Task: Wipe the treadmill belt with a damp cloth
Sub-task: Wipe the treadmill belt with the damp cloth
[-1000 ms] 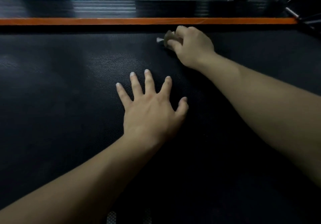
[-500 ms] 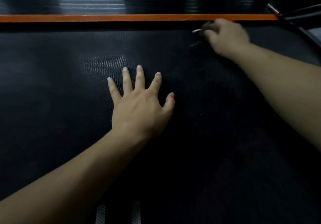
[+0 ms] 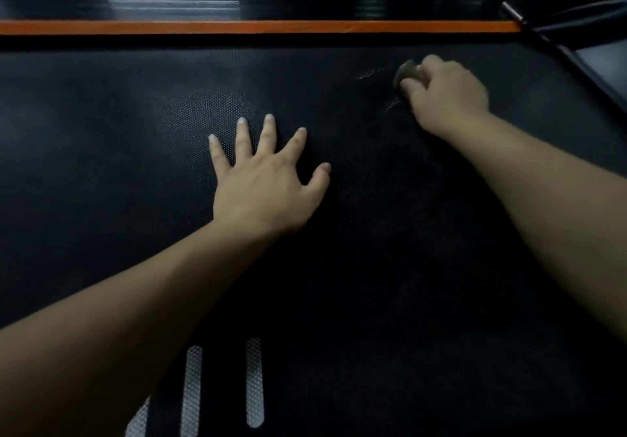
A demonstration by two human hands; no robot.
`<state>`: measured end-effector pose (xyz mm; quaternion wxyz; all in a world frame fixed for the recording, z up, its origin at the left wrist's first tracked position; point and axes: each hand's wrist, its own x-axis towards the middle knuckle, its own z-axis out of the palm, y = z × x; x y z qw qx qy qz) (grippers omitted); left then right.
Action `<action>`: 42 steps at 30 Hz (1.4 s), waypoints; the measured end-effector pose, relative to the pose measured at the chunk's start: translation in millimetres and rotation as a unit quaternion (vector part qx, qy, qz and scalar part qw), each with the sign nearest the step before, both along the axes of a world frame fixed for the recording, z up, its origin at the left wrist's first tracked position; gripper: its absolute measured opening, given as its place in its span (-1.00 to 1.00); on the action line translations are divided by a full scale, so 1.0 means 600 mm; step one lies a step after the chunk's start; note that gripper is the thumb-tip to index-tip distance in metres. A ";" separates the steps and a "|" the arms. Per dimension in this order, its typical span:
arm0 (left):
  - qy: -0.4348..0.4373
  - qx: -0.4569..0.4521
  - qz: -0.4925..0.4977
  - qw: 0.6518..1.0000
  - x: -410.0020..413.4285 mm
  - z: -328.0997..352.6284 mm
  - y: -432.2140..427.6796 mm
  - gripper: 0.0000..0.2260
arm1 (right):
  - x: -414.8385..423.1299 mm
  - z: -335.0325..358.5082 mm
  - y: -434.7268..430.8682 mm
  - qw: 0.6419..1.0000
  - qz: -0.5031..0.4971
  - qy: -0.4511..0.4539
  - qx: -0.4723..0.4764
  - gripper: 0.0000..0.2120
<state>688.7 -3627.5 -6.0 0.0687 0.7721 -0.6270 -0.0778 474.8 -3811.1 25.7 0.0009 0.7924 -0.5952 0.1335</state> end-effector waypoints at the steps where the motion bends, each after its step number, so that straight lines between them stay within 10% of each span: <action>1: -0.001 -0.003 -0.003 1.000 0.000 0.000 0.000 -0.34 | 0.012 -0.008 0.033 0.999 0.042 -0.003 0.006 -0.80; 6: -0.016 -0.007 -0.002 1.000 -0.001 -0.002 0.003 -0.34 | -0.007 -0.011 0.137 0.977 0.210 0.038 0.004 -0.82; 11: -0.015 -0.002 -0.003 1.000 0.000 -0.004 -0.001 -0.34 | -0.033 0.001 0.056 0.999 -0.031 0.007 -0.009 -0.76; 17: -0.014 -0.013 -0.003 1.000 0.000 -0.005 0.000 -0.36 | -0.014 -0.016 0.199 0.979 0.197 0.044 -0.012 -0.81; 23: -0.006 -0.009 -0.003 1.000 -0.001 -0.004 -0.003 -0.37 | -0.040 -0.006 0.139 0.998 -0.051 0.025 -0.024 -0.74; 28: -0.010 -0.012 -0.005 1.000 0.000 -0.003 -0.001 -0.37 | -0.025 -0.012 0.306 0.985 0.169 -0.008 0.046 -0.80; 34: 0.024 -0.031 -0.031 0.999 0.000 0.001 0.006 -0.41 | -0.085 0.000 0.231 0.997 -0.050 0.050 -0.021 -0.70; 39: 0.037 -0.042 -0.047 0.997 0.002 0.004 0.012 -0.45 | -0.041 -0.009 0.431 0.977 0.204 -0.012 0.056 -0.90; 42: 0.026 -0.032 -0.053 0.998 0.001 0.007 0.016 -0.44 | -0.075 -0.003 0.390 0.984 0.176 0.036 0.006 -0.84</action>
